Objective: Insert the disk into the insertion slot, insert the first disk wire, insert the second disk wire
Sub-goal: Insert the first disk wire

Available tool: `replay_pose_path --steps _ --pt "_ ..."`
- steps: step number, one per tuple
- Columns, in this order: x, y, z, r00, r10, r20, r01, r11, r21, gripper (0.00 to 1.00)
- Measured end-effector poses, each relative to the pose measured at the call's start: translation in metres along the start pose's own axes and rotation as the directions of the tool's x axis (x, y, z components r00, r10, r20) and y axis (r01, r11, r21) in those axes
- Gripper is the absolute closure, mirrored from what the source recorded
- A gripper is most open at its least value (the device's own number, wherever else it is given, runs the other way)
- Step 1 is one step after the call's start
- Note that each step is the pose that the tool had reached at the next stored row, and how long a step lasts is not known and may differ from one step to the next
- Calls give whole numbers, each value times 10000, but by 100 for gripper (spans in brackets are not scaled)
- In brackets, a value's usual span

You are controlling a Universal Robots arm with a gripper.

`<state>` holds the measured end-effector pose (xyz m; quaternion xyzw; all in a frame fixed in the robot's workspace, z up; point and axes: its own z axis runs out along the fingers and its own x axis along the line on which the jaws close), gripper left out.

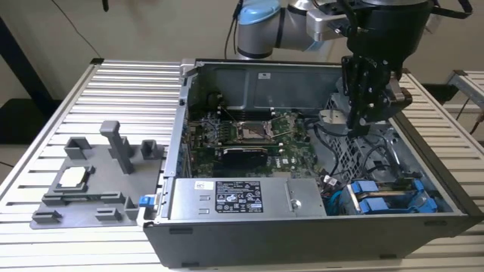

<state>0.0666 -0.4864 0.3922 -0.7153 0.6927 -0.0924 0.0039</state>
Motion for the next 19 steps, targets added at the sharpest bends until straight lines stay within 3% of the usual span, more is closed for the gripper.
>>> replay_pose_path --steps 5,9,13,19 --pt "-70 36 45 9997 -229 -85 230 9997 96 73" --pt "-81 52 58 9983 -471 -350 475 9988 123 73" --pt "-86 82 72 9967 -597 -550 607 9980 173 73" --pt "-91 116 98 9963 -574 -634 602 9973 428 76"
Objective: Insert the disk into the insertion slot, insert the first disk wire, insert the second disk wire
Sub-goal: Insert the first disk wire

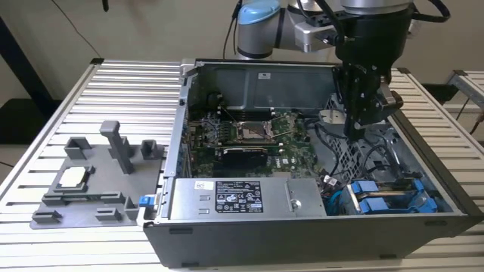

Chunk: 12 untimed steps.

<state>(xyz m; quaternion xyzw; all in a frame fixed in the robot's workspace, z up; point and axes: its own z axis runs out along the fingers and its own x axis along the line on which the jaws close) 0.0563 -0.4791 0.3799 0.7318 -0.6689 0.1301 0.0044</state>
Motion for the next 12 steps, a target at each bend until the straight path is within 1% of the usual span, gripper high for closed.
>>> replay_pose_path --steps 1,2,8,12 --pt "0 0 0 10000 1 -3 -1 10000 15 76" --pt "-1 0 2 10000 1 -2 -1 10000 24 83" --pt "9 3 8 10000 4 -3 -4 10000 28 84" --pt "58 0 21 10000 3 -4 -3 10000 27 84"
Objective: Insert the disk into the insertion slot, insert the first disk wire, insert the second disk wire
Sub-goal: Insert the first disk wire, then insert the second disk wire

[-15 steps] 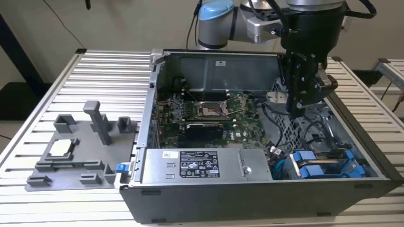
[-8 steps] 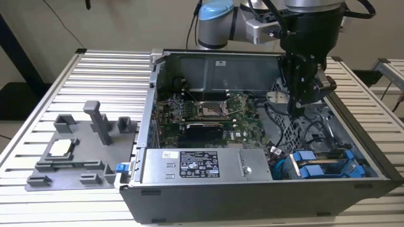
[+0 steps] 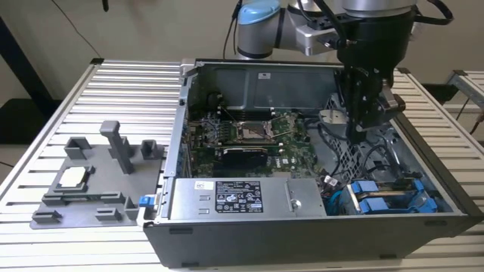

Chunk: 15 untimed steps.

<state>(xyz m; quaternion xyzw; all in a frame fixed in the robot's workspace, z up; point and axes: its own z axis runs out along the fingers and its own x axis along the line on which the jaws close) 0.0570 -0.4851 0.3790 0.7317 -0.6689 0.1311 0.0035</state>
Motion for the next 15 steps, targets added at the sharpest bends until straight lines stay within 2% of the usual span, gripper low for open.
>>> replay_pose_path --steps 6,15 --pt "138 -30 38 10000 0 1 0 10000 -2 84" --pt "353 -138 103 10000 -1 13 1 10000 -17 84"
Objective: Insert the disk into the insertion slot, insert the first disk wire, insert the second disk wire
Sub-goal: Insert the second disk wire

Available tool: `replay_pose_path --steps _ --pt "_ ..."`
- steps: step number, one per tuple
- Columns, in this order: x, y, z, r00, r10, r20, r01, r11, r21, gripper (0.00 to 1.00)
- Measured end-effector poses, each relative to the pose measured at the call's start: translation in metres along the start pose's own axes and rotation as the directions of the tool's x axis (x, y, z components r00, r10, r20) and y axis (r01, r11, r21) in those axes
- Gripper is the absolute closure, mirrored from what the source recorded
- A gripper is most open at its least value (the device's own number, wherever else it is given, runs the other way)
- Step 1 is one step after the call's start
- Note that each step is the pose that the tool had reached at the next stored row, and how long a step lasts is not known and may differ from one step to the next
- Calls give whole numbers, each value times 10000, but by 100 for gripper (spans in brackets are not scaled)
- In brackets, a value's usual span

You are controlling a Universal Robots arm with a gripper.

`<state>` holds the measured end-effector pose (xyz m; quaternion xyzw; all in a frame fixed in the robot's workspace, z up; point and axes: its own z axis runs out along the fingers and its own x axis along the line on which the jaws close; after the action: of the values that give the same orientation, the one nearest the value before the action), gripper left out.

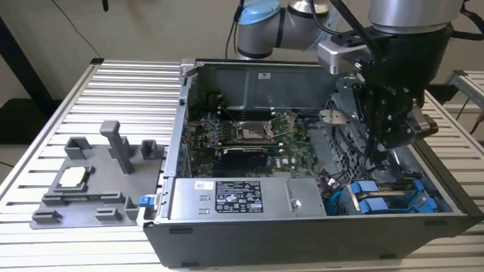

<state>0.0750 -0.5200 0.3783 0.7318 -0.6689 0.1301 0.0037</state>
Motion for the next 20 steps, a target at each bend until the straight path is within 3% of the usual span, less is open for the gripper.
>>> replay_pose_path --steps 16,17,18,20 --pt "320 -195 100 9999 13 100 -13 10000 -26 84" --pt "324 -196 101 9999 19 137 -19 10000 -25 84" --pt "326 -196 101 9997 39 234 -38 10000 -18 84" --pt "328 -197 102 9985 95 541 -95 10000 3 84"
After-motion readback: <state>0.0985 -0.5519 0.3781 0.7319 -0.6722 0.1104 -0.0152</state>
